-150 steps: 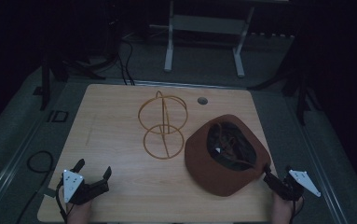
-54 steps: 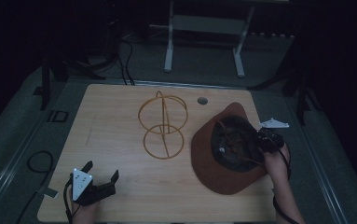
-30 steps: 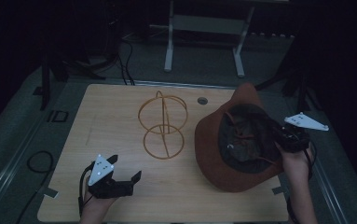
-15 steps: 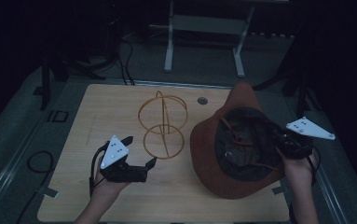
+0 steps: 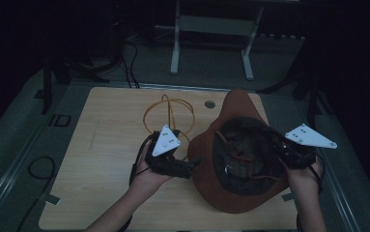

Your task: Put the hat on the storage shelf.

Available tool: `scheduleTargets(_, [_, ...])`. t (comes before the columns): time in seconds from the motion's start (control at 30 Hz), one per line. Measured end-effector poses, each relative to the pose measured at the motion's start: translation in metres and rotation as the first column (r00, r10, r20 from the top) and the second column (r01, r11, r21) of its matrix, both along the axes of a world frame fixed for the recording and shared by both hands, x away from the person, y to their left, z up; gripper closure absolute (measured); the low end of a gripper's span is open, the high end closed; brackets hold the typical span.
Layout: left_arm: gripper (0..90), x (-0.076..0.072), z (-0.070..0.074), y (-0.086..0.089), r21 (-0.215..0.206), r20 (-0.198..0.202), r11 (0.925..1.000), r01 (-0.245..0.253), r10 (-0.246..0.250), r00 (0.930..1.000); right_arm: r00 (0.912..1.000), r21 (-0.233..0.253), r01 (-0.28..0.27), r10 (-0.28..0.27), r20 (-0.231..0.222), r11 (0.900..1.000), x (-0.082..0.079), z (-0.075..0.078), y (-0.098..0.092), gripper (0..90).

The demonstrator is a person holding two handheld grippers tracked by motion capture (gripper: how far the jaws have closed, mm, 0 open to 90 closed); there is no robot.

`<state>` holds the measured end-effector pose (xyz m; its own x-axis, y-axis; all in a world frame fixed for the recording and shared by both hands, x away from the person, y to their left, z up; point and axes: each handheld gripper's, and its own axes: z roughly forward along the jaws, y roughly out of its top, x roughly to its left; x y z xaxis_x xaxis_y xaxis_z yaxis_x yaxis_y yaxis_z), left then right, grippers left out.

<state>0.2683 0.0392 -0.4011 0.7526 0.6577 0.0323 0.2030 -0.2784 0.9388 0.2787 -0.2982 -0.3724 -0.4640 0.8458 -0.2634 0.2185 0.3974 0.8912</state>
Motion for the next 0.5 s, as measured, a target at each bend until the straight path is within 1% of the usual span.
scheduleTargets(0.1, [4.3,0.007,0.005,-0.014,0.007,-0.002,0.9999,0.014,-0.013,0.9999,0.9999,-0.008,-0.014,0.014,0.001,1.000,-0.003,0.001,0.003,84.2])
scheduleTargets(0.13, [4.8,0.010,0.008,-0.020,0.022,0.004,0.9997,0.008,-0.008,1.0000,0.9998,-0.013,-0.020,0.020,0.000,1.000,-0.004,0.001,0.004,84.2])
scheduleTargets(0.17, [5.1,0.012,0.009,-0.024,0.021,0.005,0.9997,0.009,-0.009,0.9999,0.9997,-0.022,-0.024,0.024,0.003,0.999,-0.005,0.001,0.006,84.2])
scheduleTargets(0.23, [5.4,0.018,0.014,-0.031,0.014,-0.008,0.9999,0.007,-0.007,0.9999,0.9996,-0.031,-0.028,0.029,0.007,0.999,-0.007,0.002,0.008,84.2])
scheduleTargets(0.27, [6.4,0.021,0.016,-0.035,0.016,-0.013,0.9998,0.007,-0.007,0.9999,0.9995,-0.039,-0.029,0.029,0.011,0.999,-0.007,0.002,0.010,84.2])
scheduleTargets(0.33, [7.4,0.026,0.018,-0.043,0.044,-0.010,0.9990,-0.010,0.010,0.9999,0.9992,-0.043,-0.035,0.035,0.016,0.998,-0.008,0.002,0.012,84.2])
scheduleTargets(0.37, [8.3,0.028,0.018,-0.046,0.046,-0.014,0.9989,-0.005,0.005,0.9999,0.9991,-0.047,-0.038,0.039,0.016,0.998,-0.009,0.002,0.014,84.2])
scheduleTargets(0.43, [13.5,0.030,0.018,-0.051,0.061,-0.015,0.9980,-0.016,0.017,0.9997,0.9988,-0.051,-0.046,0.046,0.016,0.998,-0.009,0.003,0.016,84.2])
scheduleTargets(0.47, [15.1,0.032,0.018,-0.053,0.067,-0.023,0.9977,-0.008,0.010,0.9997,0.9986,-0.054,-0.050,0.051,0.015,0.997,-0.009,0.003,0.017,84.2])
scheduleTargets(0.5, [15.6,0.033,0.017,-0.055,0.082,-0.026,0.9964,-0.022,0.024,0.9994,0.9985,-0.056,-0.051,0.052,0.016,0.997,-0.010,0.003,0.018,84.2])
